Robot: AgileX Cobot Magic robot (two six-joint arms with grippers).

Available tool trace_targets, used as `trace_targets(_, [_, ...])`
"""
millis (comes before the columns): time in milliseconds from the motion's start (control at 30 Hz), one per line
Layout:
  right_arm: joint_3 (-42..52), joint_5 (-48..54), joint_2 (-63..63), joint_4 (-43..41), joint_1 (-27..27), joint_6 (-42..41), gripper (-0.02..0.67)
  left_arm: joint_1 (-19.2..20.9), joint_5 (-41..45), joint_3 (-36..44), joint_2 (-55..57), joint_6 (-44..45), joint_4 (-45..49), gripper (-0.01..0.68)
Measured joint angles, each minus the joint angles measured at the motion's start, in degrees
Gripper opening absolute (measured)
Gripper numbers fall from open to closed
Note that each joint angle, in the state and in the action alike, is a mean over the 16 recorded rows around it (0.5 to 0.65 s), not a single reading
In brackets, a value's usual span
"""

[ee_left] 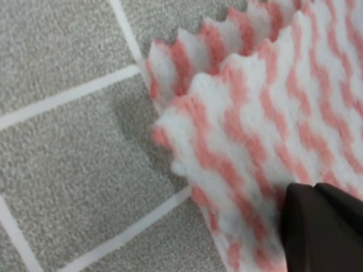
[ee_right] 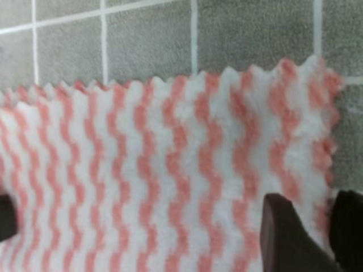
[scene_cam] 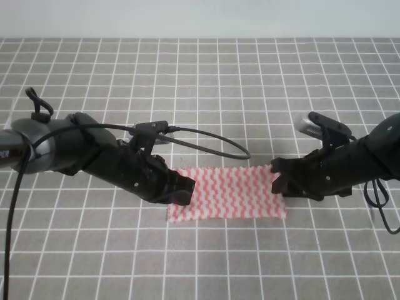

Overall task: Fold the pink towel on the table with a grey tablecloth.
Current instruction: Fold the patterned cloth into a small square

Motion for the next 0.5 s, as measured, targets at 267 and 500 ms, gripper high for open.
trace_targets(267, [0.01, 0.95, -0.02, 1.16, 0.01, -0.01, 0.184, 0.0, 0.02, 0.02, -0.03, 0.01, 0.01, -0.003])
trace_targets(500, [0.0, 0.62, 0.0, 0.85, 0.0, -0.01, 0.183, -0.01, 0.03, 0.02, -0.14, 0.01, 0.01, -0.003])
